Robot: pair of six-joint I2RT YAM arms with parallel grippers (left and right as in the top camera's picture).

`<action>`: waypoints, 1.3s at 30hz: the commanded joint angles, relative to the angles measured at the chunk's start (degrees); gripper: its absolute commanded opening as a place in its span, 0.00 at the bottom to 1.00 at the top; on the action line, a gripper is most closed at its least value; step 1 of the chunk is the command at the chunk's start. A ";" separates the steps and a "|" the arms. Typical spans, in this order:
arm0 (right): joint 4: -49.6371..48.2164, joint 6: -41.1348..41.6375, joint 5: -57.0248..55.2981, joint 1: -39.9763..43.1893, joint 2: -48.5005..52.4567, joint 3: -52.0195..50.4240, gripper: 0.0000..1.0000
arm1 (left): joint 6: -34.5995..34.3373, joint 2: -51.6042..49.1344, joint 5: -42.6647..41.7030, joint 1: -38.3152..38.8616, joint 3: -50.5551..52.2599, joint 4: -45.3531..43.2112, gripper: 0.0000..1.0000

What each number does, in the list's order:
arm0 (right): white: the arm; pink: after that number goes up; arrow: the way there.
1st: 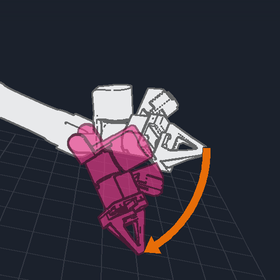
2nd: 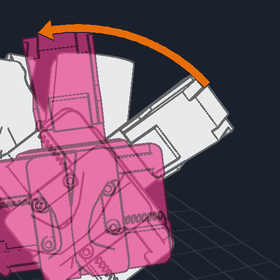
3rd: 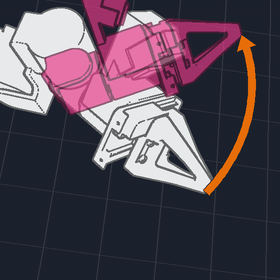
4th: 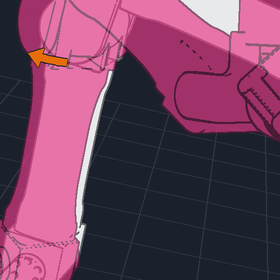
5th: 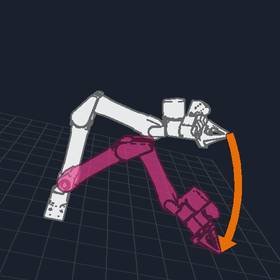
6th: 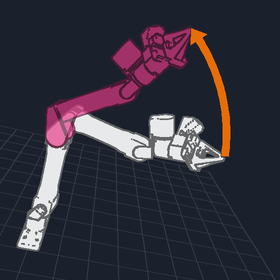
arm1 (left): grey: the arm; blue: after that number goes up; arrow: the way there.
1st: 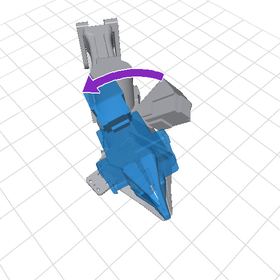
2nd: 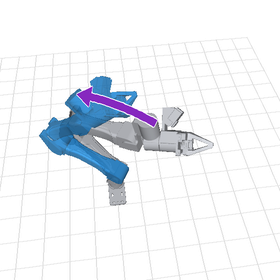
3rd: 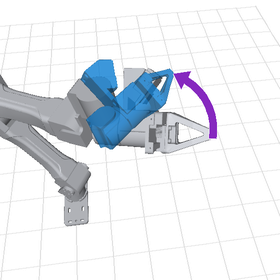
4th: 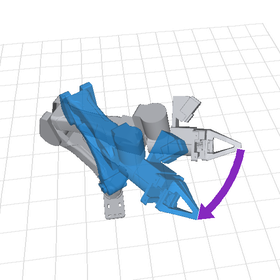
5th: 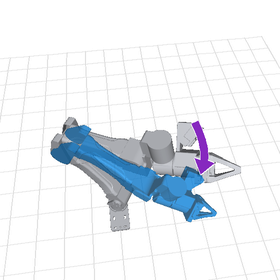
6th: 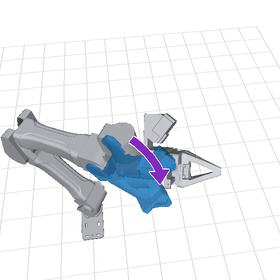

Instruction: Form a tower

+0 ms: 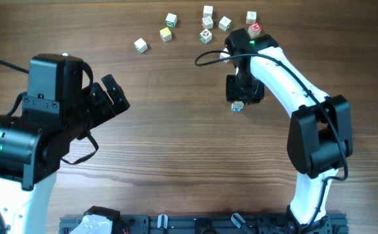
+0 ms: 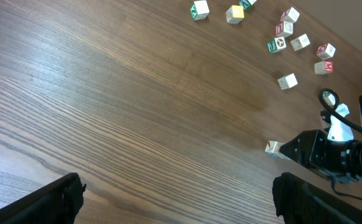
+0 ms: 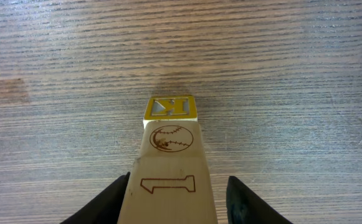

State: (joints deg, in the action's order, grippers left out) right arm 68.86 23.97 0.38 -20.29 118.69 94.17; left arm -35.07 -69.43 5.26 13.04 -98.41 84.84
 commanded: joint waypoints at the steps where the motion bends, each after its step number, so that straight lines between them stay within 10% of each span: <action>1: 0.24 0.02 -0.28 0.07 0.68 0.96 0.45 | -0.09 0.02 0.79 0.24 -0.07 -0.13 1.00; 30: -2.19 -1.31 1.31 0.07 0.66 1.20 0.47 | -0.11 0.02 0.79 0.24 -0.07 -0.13 1.00; 39: -2.40 -3.21 1.60 0.09 -3.96 6.29 0.89 | -0.11 0.02 0.79 0.26 -0.07 -0.13 1.00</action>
State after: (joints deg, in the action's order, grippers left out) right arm 66.46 21.71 1.50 -20.29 118.48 98.21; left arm -35.05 -69.43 5.26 13.04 -98.41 84.84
